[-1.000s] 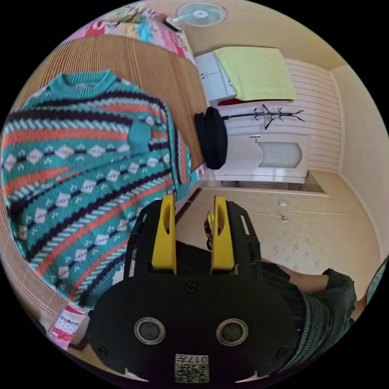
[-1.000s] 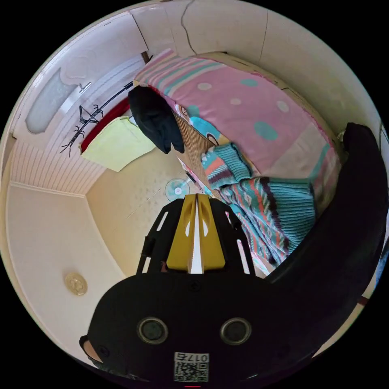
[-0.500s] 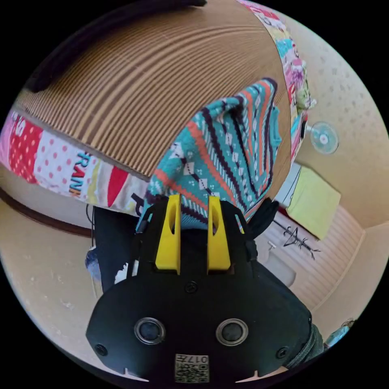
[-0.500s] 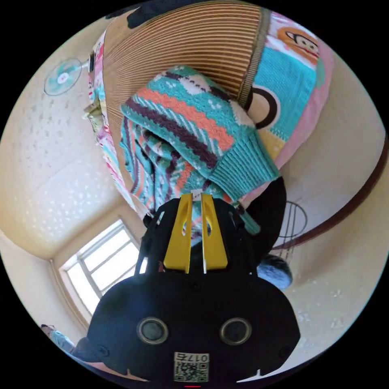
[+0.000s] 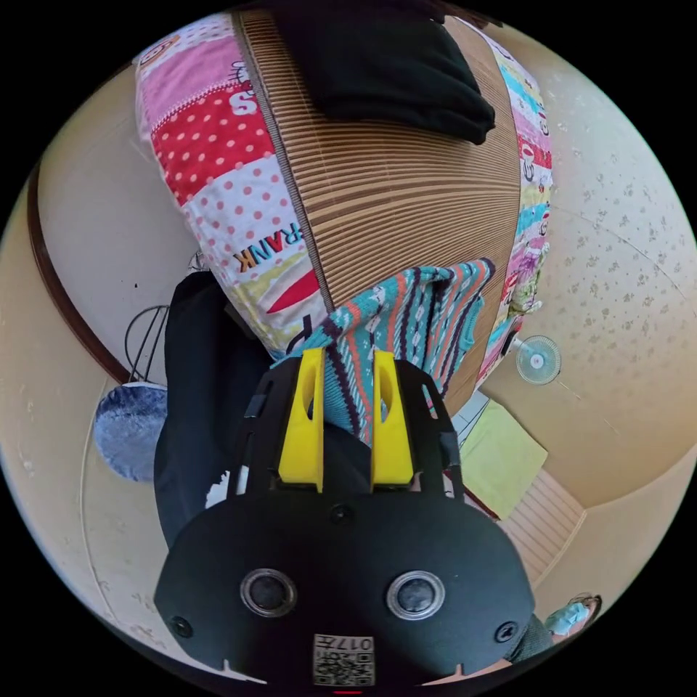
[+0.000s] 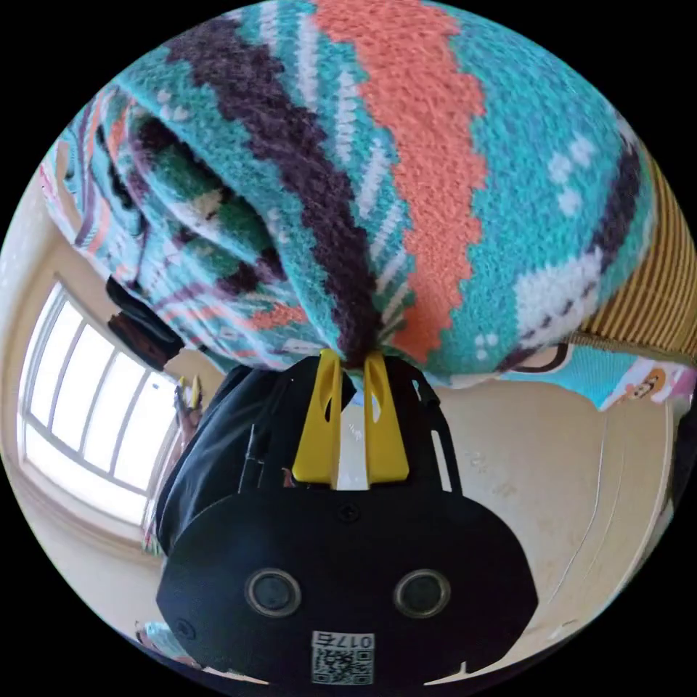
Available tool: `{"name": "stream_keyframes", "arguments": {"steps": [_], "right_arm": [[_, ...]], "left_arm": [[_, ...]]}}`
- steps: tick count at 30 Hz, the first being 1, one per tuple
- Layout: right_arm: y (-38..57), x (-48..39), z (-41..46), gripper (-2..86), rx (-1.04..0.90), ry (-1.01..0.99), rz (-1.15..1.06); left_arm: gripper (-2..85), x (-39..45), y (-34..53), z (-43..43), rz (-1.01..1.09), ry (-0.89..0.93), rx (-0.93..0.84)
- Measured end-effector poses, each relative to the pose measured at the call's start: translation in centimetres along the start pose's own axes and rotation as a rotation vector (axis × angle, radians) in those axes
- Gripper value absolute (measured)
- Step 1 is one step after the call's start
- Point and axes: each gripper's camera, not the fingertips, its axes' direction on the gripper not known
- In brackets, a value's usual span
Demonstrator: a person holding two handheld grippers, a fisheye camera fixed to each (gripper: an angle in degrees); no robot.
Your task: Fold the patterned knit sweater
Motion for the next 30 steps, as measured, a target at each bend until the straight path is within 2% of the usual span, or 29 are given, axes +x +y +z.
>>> {"name": "stream_keyframes", "arguments": {"steps": [1,5,9,14,18,21,24,26,30], "right_arm": [[0.4,0.1,-1.7,4.3,-0.009,-0.09,-0.067],[6.1,-1.0,-10.0,1.7,0.221,-0.507,-0.359],[10.0,-7.1,-13.9,0.9,0.23,-0.566,-0.622],[10.0,-20.6,-14.1,1.0,0.118,-0.627,-0.846],[8.0,-27.9,-12.2,2.9,0.122,-0.621,-0.871],[7.4,-28.6,-11.1,2.5,0.213,-0.799,-0.893],[7.1,-25.4,-9.2,1.8,0.324,-0.756,-0.836],[6.3,-20.6,-6.3,1.8,0.35,-0.628,-0.705],[6.0,-10.5,0.1,3.1,0.309,-0.52,-0.417]], "left_arm": [[10.1,0.5,0.1,-0.5,0.005,0.003,0.005],[10.1,2.8,-0.3,-1.6,0.049,-0.017,-0.017],[10.1,5.1,-1.0,-1.6,0.102,-0.07,-0.079],[10.1,8.8,-2.8,-2.1,0.178,-0.128,-0.148],[10.2,11.0,-3.9,-2.0,0.241,-0.172,-0.205],[10.2,12.7,-4.7,-2.1,0.315,-0.214,-0.255],[10.6,13.6,-5.6,-1.9,0.404,-0.3,-0.341],[11.1,13.9,-6.2,-1.6,0.474,-0.423,-0.429],[11.8,13.6,-7.1,-1.8,0.55,-0.57,-0.523]]}}
